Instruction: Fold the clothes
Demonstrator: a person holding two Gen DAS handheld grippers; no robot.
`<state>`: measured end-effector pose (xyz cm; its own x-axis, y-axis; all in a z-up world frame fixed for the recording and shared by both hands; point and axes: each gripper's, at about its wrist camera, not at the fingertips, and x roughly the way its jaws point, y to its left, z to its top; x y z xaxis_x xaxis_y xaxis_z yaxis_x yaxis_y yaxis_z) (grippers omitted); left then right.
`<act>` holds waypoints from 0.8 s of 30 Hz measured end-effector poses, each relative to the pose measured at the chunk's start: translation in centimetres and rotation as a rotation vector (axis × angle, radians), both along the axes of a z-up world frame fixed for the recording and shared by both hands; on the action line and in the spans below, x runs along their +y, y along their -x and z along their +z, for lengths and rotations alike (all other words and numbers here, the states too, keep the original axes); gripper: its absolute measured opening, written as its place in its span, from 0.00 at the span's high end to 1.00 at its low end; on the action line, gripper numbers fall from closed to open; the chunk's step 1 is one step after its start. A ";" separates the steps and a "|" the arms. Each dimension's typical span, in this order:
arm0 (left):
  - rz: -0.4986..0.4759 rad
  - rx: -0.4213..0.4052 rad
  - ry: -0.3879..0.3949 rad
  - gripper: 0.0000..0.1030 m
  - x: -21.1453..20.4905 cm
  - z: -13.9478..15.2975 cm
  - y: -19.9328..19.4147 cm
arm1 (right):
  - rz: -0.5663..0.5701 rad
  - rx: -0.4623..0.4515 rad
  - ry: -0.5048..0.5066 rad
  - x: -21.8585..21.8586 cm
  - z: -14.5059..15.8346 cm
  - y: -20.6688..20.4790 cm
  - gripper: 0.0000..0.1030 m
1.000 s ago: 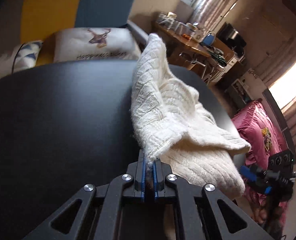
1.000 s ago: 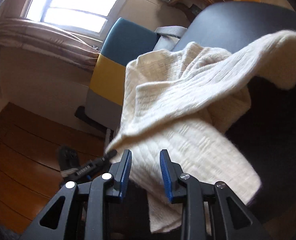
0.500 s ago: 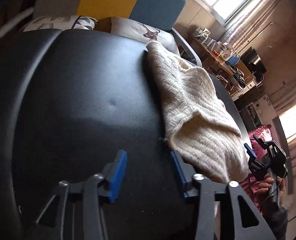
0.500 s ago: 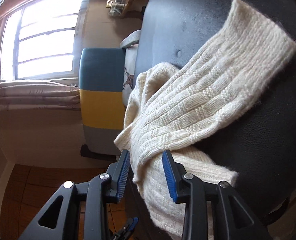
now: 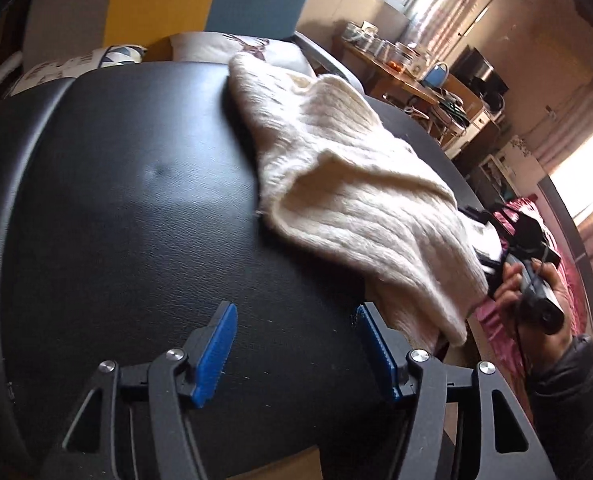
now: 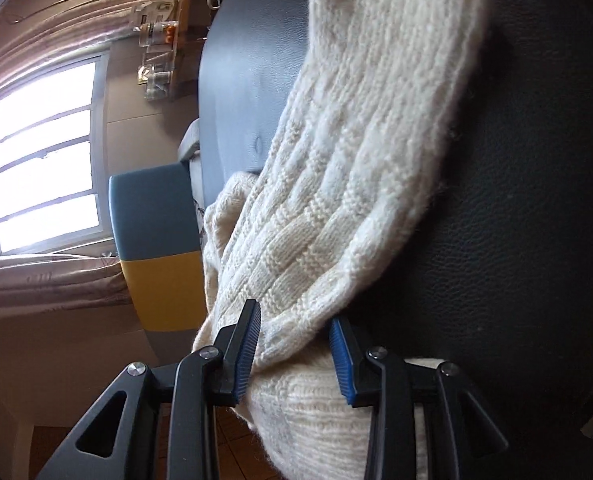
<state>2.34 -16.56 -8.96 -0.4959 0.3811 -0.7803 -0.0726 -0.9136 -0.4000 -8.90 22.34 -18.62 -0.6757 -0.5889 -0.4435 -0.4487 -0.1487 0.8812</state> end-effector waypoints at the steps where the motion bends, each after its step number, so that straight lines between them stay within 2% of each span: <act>1: -0.010 -0.002 -0.006 0.38 0.3 -0.1 -0.1 | 0.016 0.029 -0.007 -0.4 0.2 0.5 0.66; 4: -0.040 -0.011 -0.006 0.38 1.3 -0.4 -0.3 | 0.160 0.148 -0.096 -2.9 2.3 2.5 0.66; 9: -0.027 -0.024 -0.028 0.38 1.2 -0.4 -0.1 | 0.429 0.138 -0.168 -8.3 3.0 3.5 0.67; 13: -0.021 -0.023 -0.121 0.38 0.5 1.3 1.3 | 0.483 0.132 -0.083 -10.2 3.2 2.3 0.66; 15: -0.035 -0.006 -0.177 0.38 1.0 2.4 2.4 | 0.438 0.107 0.026 -9.2 3.3 1.4 0.66; 17: -0.069 0.007 -0.204 0.38 2.5 3.3 3.7 | 0.395 0.090 0.059 -7.9 4.0 0.7 0.66; 20: -0.139 -0.006 -0.244 0.38 5.8 3.8 5.7 | 0.354 0.083 0.006 -5.1 5.5 -1.3 0.66; 24: -0.215 -0.103 -0.312 0.38 11.0 2.0 8.2 | 0.287 0.090 -0.050 -1.3 6.7 -4.0 0.66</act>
<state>-5.84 -5.61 -6.96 -0.3044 0.6943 -0.6522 -0.1938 -0.7155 -0.6712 -4.91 21.08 -11.90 -0.5229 -0.7401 -0.4229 -0.3026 -0.3027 0.9038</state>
